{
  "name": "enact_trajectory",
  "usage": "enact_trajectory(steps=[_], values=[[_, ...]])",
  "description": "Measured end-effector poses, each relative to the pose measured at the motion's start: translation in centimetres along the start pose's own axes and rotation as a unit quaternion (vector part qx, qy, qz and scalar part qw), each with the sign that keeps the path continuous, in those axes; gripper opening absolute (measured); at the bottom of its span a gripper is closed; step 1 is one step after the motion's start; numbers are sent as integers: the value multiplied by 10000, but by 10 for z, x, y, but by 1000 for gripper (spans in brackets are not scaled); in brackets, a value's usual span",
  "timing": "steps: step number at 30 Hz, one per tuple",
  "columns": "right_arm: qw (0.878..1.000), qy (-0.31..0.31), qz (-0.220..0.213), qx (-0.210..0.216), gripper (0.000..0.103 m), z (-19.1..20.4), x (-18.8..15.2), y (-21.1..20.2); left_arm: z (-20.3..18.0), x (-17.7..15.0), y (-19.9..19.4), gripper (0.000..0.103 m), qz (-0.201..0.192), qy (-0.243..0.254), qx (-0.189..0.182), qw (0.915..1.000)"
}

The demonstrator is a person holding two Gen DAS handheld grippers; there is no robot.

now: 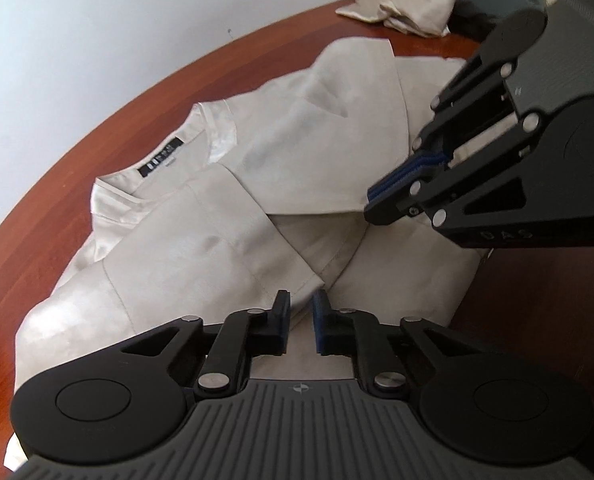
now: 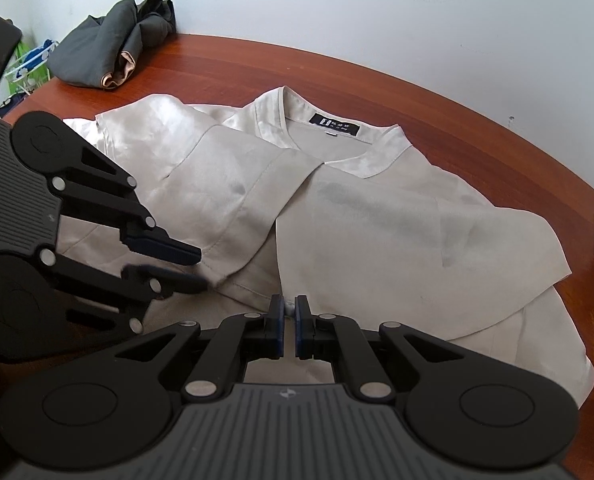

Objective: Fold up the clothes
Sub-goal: 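Bring both open grippers together over the folded shirt's sleeve fold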

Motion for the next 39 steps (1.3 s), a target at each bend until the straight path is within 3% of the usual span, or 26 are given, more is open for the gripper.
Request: enact_trajectory(steps=[8, 13, 19, 24, 28, 31, 34, 39], values=[[9999, 70, -23, 141, 5, 6, 2, -1, 20, 12, -17, 0, -429, -636, 53, 9970], [9996, 77, -33, 255, 5, 16, 8, 2, 32, 20, -30, 0, -745, -966, 22, 9925], [9993, 54, 10, 365, 0, 26, 14, 6, 28, 16, -24, 1, -410, -632, -226, 9969], [9996, -32, 76, 261, 0, 33, 17, 7, 21, 9, -16, 13, -236, -347, -239, 9988], [9999, -43, 149, 42, 5, 27, 13, 3, 13, 5, -7, 21, -143, -132, -265, 9995], [9997, -49, 236, -54, 19, 22, 7, 3, 8, 4, -1, 28, -99, -38, -315, 9994], [9995, -25, 308, -81, 29, 18, 1, 5, 4, 3, 6, 29, -11, 74, -368, 9993], [9993, -89, 376, -19, 35, 20, -3, 12, -2, 0, 16, 31, 124, 245, -378, 9989]])
Point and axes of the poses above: each gripper's, at about its wrist camera, not at the fingertips, and y roughly the way its jaws point, z to its left, x to its top, the point moved 2 cm from there along y, roughly the way its jaws point, and after that the axes turned 13 degrees about -y, right-handed, at the moved point
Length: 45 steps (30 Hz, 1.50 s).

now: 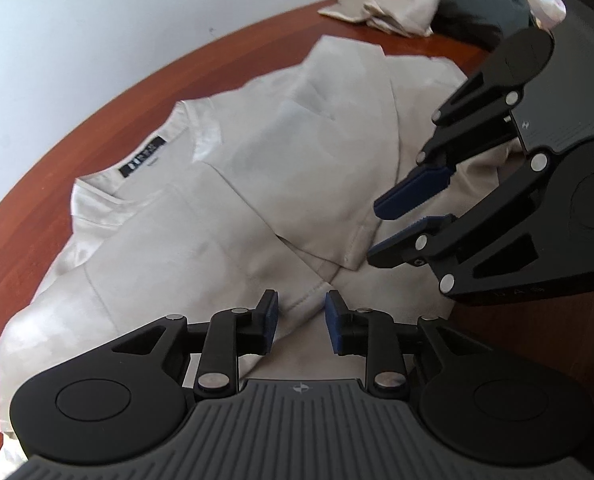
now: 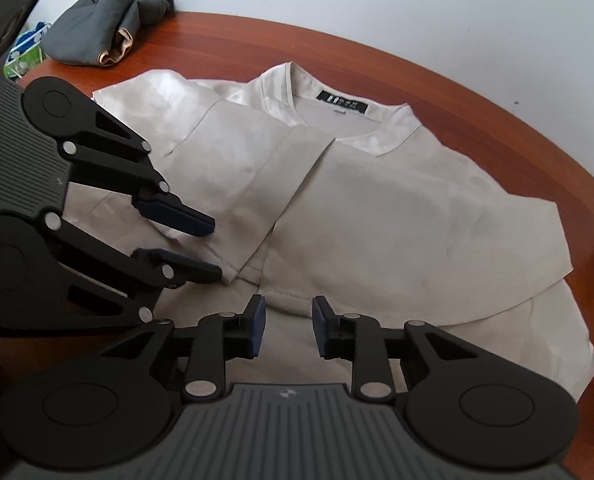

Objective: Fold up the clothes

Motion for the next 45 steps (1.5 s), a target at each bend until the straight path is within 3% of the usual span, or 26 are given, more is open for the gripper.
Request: enact_trajectory(steps=[10, 12, 13, 14, 15, 23, 27, 34, 40, 42, 45], values=[[9999, -97, 33, 71, 37, 2, 1, 12, 2, -4, 0, 24, -71, 96, -131, 9998], [9999, -139, 33, 67, 37, 2, 2, 14, 3, -5, -2, 20, -92, 91, -171, 9998], [9998, -157, 32, 66, 37, 3, 2, 15, 4, -5, -3, 13, -100, 72, -194, 9997], [9998, -161, 29, 67, 37, 2, 2, 16, 5, -5, -5, 0, -118, 37, -234, 9996], [9998, -162, 28, 68, 36, 2, 2, 16, 7, -5, -7, 0, -153, -13, -265, 9995], [10000, -17, -20, 89, 18, -6, 1, 15, 20, -3, -15, 0, -217, -236, -223, 9992], [10000, 35, -50, 67, 16, -7, 0, 11, 17, -5, -14, 6, -63, -64, -268, 9996], [9999, 84, -39, 54, 16, -9, -1, 9, 7, -6, -9, 36, -13, 136, -289, 9995], [9999, 133, -36, 68, 16, -11, -1, 10, 1, -7, -1, 37, -15, 351, -200, 9992], [9999, 139, -38, 69, 16, -12, -1, 10, 2, -8, -1, 32, -42, 356, -264, 9990], [9999, 138, -49, 60, 16, -12, -1, 11, 3, -9, -3, 9, -127, 320, -278, 9990]])
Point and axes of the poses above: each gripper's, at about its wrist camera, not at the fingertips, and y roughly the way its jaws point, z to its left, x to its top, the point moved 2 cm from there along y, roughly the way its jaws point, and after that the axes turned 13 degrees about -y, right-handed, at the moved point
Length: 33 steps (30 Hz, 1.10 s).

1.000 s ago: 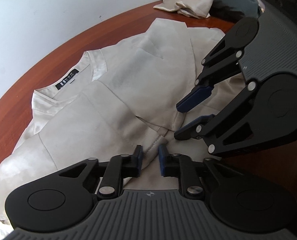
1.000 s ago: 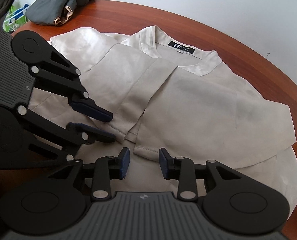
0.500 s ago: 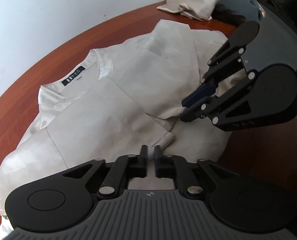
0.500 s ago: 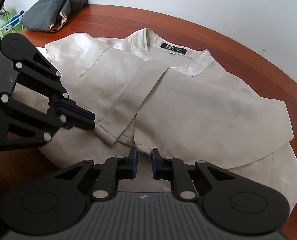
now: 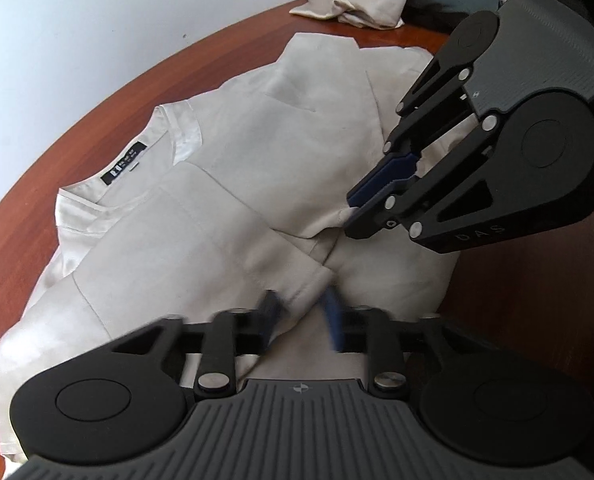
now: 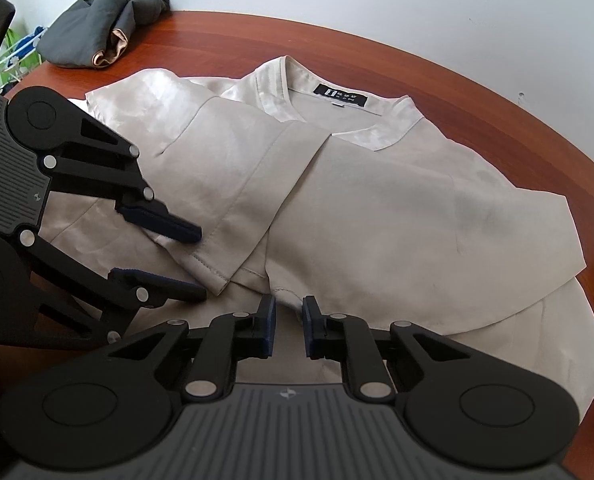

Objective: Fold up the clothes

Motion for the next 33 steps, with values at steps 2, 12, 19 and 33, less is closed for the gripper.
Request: enact_trajectory(steps=[2, 12, 19, 33], values=[[10000, 3, -27, -8, 16, 0, 0, -1, 1, 1, -4, 4, -104, -83, 24, 9999], [9996, -73, -245, 99, 12, 10, 14, -14, 24, 19, -27, 0, -534, -974, -9, 9938], [9998, -105, -72, 136, 11, 17, 20, -7, 14, 15, -17, 4, -222, -505, -55, 9985], [9999, 63, -99, 107, 11, 12, 15, -12, 0, 6, 3, 39, 33, -22, -35, 10000]])
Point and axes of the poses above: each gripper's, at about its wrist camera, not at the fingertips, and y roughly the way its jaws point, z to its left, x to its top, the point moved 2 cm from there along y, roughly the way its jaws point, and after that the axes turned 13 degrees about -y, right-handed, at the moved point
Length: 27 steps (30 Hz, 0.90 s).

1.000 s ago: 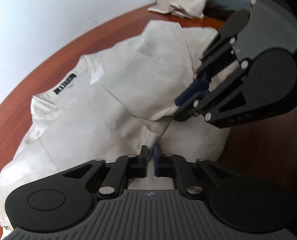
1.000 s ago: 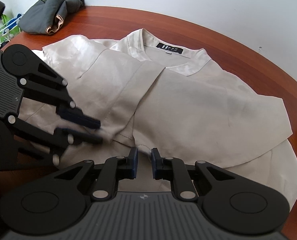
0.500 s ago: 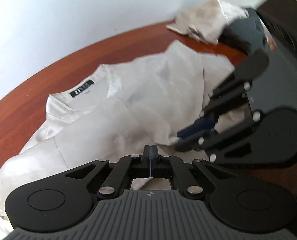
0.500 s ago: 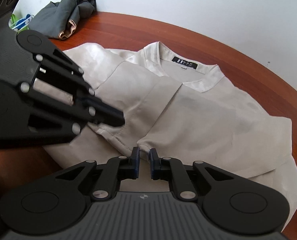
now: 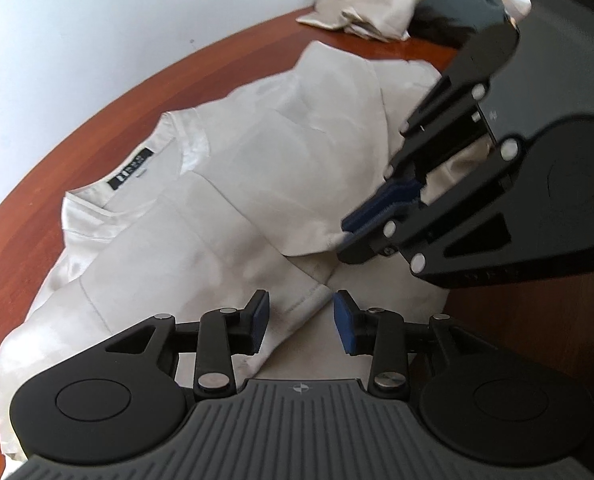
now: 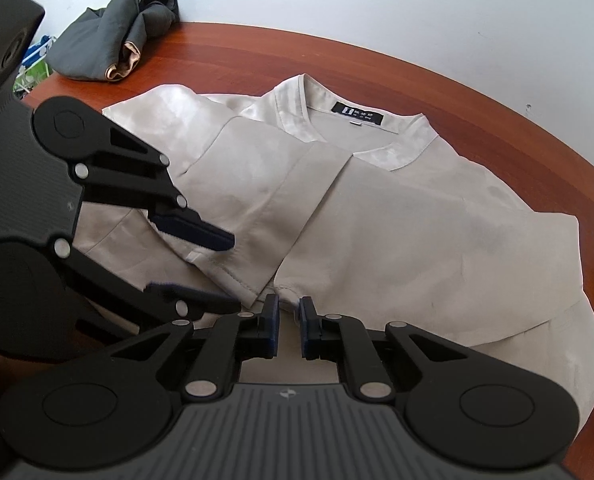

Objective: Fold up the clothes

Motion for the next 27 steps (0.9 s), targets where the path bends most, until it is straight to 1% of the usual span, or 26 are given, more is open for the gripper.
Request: enact_trajectory(steps=[2, 6, 7, 10, 11, 14, 18, 21, 25, 27], values=[[10000, 12, 3, 5, 11, -1, 0, 1, -2, -2, 3, 39, 17, 74, 31, 10000], [10000, 34, 8, 12, 11, -3, 0, 2, 1, -3, 5, 39, -28, 39, 50, 10000], [10000, 38, 9, 12, 11, -3, 0, 2, 2, -4, 4, 37, -50, 46, 35, 10000], [10000, 45, 10, 9, 11, -4, -1, 3, 1, -5, 1, 21, -107, 81, 29, 9999], [10000, 47, 10, 8, 11, -4, -1, 3, 1, -5, 0, 12, -128, 84, 43, 9999], [10000, 51, 10, 4, 11, -5, -2, 3, 3, -3, -5, 5, -248, -4, 84, 9997], [10000, 49, 6, 11, 11, -5, -2, 3, 13, 1, -16, 4, -493, -300, 118, 9983], [10000, 20, -15, 40, 11, -3, -1, 2, 21, 6, -23, 3, -606, -551, 106, 9966], [9998, -107, -32, 158, 11, 5, 4, 2, 31, 12, -34, 2, -844, -944, 59, 9919], [9996, -160, -28, 212, 11, 9, 6, 3, 32, 14, -38, 0, -931, -1004, 64, 9906]])
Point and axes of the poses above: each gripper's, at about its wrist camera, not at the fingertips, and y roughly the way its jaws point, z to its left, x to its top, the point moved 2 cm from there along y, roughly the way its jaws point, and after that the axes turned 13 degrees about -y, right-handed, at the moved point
